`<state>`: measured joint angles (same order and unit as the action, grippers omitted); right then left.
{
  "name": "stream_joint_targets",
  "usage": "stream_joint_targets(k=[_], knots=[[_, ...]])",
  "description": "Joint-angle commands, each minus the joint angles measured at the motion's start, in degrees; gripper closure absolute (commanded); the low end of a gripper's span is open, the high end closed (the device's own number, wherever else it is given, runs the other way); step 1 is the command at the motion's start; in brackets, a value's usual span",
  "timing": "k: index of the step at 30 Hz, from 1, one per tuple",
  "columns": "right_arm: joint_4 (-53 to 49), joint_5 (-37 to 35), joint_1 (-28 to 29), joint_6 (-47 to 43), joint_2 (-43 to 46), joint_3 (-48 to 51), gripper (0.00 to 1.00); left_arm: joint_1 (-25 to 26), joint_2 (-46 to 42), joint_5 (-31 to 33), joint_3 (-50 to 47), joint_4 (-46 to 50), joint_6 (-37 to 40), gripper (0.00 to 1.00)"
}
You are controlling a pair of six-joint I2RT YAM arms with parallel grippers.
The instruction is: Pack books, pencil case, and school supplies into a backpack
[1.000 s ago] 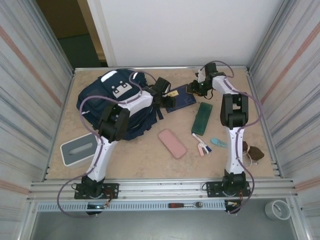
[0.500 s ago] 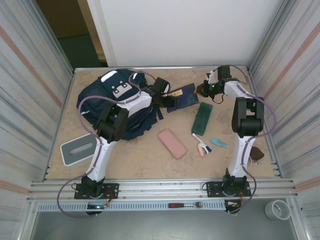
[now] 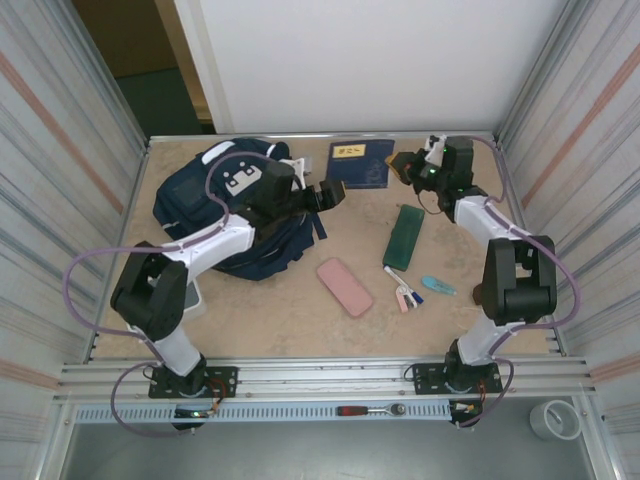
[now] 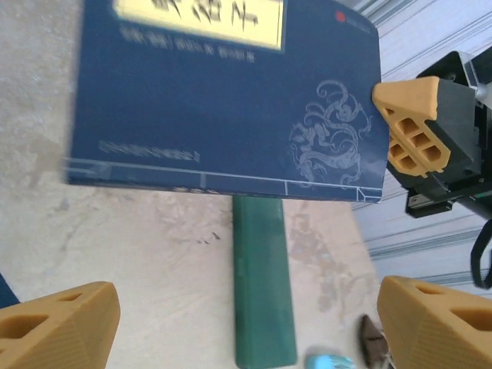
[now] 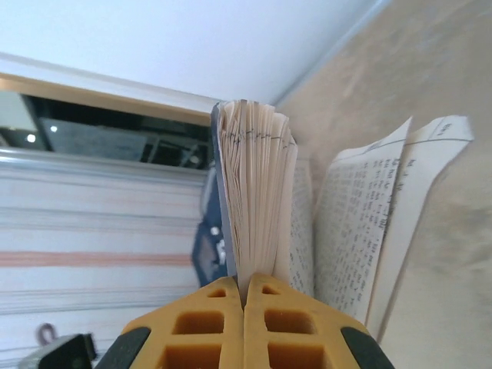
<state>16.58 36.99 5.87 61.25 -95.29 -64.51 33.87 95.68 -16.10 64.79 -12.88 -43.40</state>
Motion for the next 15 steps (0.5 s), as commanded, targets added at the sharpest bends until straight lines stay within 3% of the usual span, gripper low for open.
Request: stream_joint_targets(k=[1, 7, 15], knots=[[10.45, -5.40, 4.49, 8.91, 4.74, 2.18, 1.00, 0.67, -2.82, -0.51, -5.93, -10.18, -10.46, 0.09], [17.06, -12.21, 12.75, 12.97, 5.89, 6.06, 1.00, 1.01, -9.47, 3.84, -14.43, -16.29, -16.35, 0.02], [23.33, -14.56, 18.02, 16.95, 4.26, 7.91, 1.00, -0.62, -15.41, 9.03, -21.22, -19.00, -18.96, 0.01]])
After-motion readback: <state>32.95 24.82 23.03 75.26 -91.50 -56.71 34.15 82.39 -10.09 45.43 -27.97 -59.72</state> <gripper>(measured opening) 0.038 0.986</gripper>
